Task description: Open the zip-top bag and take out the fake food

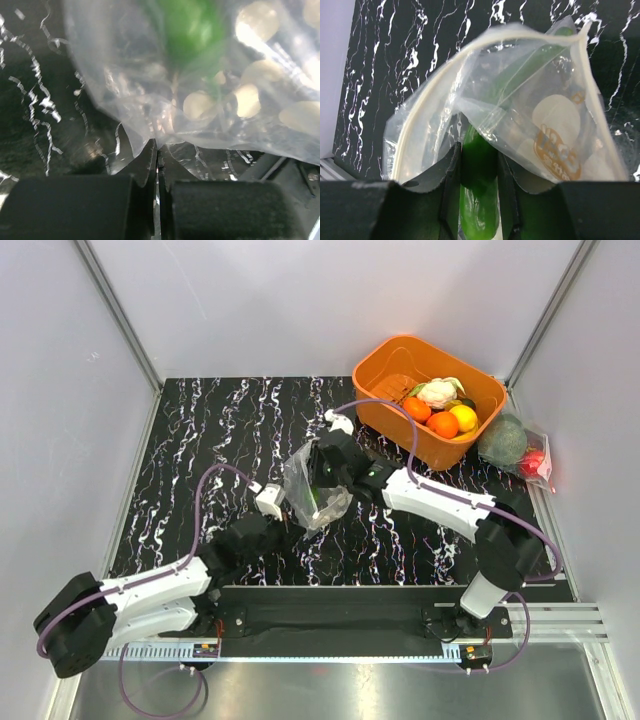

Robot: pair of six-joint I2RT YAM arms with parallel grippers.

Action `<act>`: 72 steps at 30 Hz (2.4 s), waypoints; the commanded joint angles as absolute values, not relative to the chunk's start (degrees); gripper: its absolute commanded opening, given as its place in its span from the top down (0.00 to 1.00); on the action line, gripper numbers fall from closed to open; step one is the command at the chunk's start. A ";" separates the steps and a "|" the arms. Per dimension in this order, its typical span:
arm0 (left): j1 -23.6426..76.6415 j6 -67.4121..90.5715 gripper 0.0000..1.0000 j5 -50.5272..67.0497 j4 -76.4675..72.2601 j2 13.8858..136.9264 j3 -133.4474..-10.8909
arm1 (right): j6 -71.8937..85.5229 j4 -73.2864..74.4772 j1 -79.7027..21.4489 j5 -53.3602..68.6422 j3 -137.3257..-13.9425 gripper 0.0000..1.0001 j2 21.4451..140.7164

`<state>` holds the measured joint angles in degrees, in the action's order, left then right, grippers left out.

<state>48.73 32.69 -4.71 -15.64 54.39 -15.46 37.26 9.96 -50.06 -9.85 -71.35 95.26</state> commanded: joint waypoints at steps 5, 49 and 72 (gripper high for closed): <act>49.04 33.84 1.00 -8.96 -11.26 58.97 -16.96 | 35.25 12.65 -47.03 -8.79 -77.69 1.00 91.23; 38.41 31.20 1.00 -8.00 -0.70 74.26 -36.12 | 30.41 49.91 -45.09 23.64 -81.29 1.00 71.37; 38.06 25.32 0.17 -4.48 7.29 60.92 -34.19 | 13.72 46.68 -26.91 2.98 -88.85 1.00 74.17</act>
<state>38.28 26.63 -6.13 6.96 64.36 -34.11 17.56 52.36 -30.92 2.57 -85.71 72.38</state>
